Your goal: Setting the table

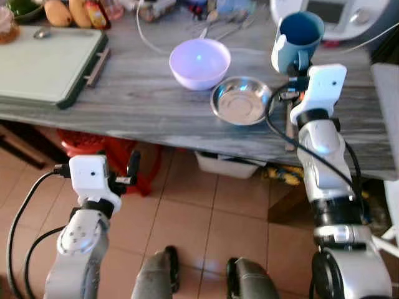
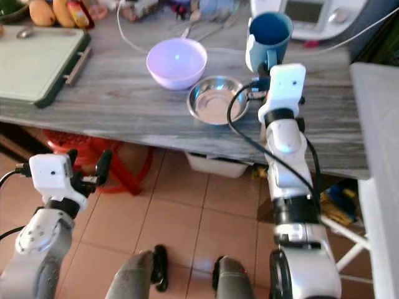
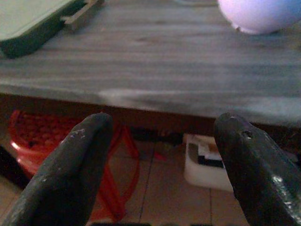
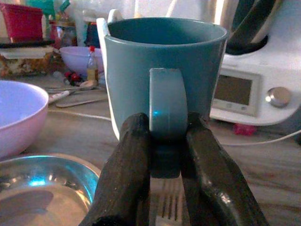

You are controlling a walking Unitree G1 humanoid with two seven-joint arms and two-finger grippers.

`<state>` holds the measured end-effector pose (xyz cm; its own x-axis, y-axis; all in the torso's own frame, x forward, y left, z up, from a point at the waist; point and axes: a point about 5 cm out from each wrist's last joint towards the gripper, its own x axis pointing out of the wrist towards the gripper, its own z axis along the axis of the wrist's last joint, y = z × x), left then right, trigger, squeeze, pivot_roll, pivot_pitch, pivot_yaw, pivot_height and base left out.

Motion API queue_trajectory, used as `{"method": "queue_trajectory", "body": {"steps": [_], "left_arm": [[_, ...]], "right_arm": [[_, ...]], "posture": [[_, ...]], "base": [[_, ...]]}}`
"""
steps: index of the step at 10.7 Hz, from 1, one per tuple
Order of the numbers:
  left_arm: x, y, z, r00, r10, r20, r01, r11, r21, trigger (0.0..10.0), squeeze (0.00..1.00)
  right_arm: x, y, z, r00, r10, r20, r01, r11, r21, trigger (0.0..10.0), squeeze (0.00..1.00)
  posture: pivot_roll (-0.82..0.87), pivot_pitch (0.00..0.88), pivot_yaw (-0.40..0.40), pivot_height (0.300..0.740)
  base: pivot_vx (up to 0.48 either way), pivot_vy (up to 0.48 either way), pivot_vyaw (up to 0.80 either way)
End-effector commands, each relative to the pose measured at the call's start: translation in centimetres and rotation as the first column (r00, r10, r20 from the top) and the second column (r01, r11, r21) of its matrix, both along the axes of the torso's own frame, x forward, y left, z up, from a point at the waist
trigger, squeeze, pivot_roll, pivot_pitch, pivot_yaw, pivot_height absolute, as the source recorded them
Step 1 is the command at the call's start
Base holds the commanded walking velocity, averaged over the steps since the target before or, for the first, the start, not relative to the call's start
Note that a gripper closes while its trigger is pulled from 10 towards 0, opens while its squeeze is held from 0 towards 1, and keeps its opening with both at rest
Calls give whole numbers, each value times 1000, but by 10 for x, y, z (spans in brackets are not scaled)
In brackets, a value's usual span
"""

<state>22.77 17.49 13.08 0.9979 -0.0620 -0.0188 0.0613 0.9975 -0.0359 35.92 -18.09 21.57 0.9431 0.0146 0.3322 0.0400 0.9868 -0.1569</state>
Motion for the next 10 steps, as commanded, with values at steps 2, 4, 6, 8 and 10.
{"method": "queue_trajectory", "body": {"steps": [2, 4, 6, 8, 10], "left_arm": [[-5, 8, 3, 1000, 15, -13, -15, 1000, 18, 10000, 0], [-9, 13, 7, 1000, 13, -23, -12, 999, 35, 10000, 0], [-12, 17, 9, 999, 13, -30, -12, 999, 48, 10000, 0], [-14, 18, 9, 999, 13, -36, -11, 998, 55, 10000, 0], [-16, 19, 11, 999, 11, -46, -8, 998, 63, 10000, 0]], "right_arm": [[5, 2, 10, 999, 26, 31, -27, 1000, 7, 10000, 0], [13, 10, 18, 996, 71, 50, -72, 997, 9, 10000, 0], [17, 16, 22, 994, 93, 61, -94, 996, 11, 10000, 0], [20, 19, 23, 993, 108, 52, -109, 994, 17, 10000, 0], [26, 20, 18, 993, 113, 22, -114, 993, 28, 10000, 0]], "posture": [[124, 300, 90, 740], [154, 321, 112, 740], [168, 330, 119, 740], [177, 337, 122, 740], [186, 337, 125, 740]], "base": [[0, 0, 0], [0, 0, 0], [0, 0, 0], [0, 0, 0], [0, 0, 0]]}}
